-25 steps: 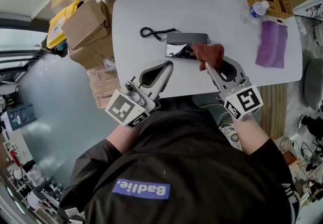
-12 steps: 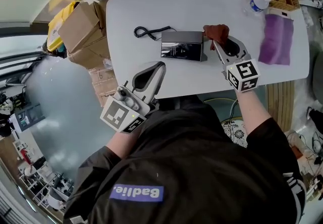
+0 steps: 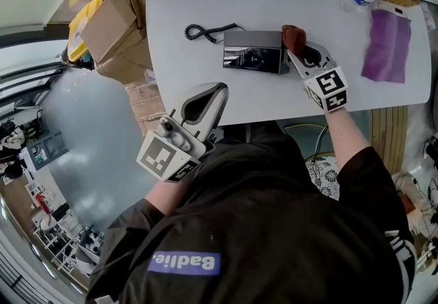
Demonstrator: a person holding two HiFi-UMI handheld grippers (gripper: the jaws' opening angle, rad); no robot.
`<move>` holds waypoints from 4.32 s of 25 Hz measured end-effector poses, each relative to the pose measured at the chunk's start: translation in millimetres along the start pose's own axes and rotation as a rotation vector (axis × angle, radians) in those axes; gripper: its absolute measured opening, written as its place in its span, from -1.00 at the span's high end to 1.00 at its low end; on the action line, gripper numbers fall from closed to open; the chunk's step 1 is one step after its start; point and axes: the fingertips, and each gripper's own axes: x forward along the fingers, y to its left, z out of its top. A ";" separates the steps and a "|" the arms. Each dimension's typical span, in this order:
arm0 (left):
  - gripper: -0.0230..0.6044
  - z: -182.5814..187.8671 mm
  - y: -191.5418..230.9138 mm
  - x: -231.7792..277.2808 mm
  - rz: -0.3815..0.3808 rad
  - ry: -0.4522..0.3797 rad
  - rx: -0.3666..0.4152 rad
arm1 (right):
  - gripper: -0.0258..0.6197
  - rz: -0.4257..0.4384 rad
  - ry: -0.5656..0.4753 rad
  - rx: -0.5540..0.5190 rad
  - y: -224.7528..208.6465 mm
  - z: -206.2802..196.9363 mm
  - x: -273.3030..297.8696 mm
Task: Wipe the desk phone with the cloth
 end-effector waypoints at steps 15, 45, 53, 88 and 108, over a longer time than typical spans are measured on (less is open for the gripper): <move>0.90 -6.1 -19.1 -17.7 -0.102 -0.011 0.010 | 0.64 0.059 0.081 -0.053 87.7 -42.9 -44.0; 0.90 18.2 32.3 -57.3 0.070 -0.141 -0.027 | 0.64 0.130 0.344 -0.448 57.2 47.1 24.3; 0.90 18.7 32.8 -70.5 0.026 -0.162 -0.031 | 0.64 0.224 0.448 -0.437 114.5 17.8 -0.5; 0.90 19.7 85.3 -130.1 0.169 -0.202 -0.110 | 0.64 0.250 0.668 -0.573 104.9 30.8 94.4; 0.90 27.5 87.5 -148.7 0.289 -0.219 -0.095 | 0.64 0.445 0.725 -0.648 149.3 11.7 123.7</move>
